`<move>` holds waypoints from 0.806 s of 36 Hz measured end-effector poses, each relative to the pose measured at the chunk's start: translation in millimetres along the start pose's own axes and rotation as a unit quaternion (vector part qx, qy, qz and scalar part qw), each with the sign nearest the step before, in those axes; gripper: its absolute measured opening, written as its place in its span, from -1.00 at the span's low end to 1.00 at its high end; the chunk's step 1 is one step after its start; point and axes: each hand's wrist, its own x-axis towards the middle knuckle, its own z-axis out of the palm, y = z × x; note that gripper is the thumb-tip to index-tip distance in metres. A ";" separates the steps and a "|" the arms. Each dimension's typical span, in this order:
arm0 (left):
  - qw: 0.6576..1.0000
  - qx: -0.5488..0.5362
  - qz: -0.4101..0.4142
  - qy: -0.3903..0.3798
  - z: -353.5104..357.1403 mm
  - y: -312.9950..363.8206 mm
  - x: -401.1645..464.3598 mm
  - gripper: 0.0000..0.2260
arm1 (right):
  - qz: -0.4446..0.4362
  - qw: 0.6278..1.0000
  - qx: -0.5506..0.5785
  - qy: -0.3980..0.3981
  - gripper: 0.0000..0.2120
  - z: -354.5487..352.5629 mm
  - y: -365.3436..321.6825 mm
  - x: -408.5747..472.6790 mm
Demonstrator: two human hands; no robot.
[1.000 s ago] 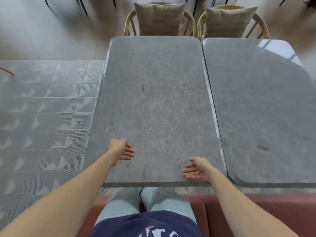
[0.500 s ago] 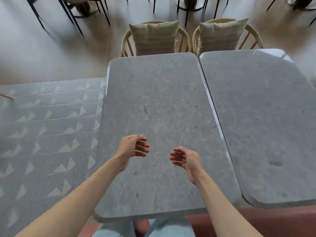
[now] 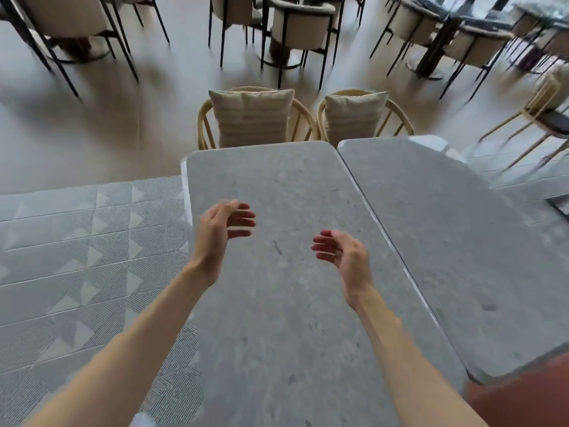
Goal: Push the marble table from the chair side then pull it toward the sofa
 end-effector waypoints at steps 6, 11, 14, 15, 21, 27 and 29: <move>0.993 -0.053 0.097 -0.036 -99.1 51.4 33.5 -0.72 | -0.148 0.988 0.004 -0.033 -0.72 135.3 -26.2 -30.7; 0.994 -0.061 0.092 -0.002 -189.5 72.1 28.3 -0.66 | -0.171 0.981 -0.029 -0.082 -0.69 243.4 -15.0 -67.4; 0.993 -0.057 0.100 0.035 -241.1 97.6 25.6 -0.64 | -0.168 0.978 -0.027 -0.117 -0.71 307.4 -21.5 -84.0; 0.991 -0.058 0.108 0.049 -258.0 108.7 26.5 -0.65 | -0.169 0.976 -0.027 -0.131 -0.70 328.8 -27.0 -88.6; 0.968 -0.089 0.189 0.138 -355.2 196.8 27.3 -0.70 | -0.206 0.949 0.017 -0.237 -0.71 456.4 -72.4 -116.8; 0.929 -0.067 0.282 0.229 -465.1 272.2 -15.0 -0.71 | -0.229 0.896 0.036 -0.380 -0.69 593.9 -88.2 -171.4; 0.912 -0.056 0.300 0.272 -505.6 289.1 -40.2 -0.71 | -0.222 0.870 0.041 -0.438 -0.67 640.6 -86.1 -198.4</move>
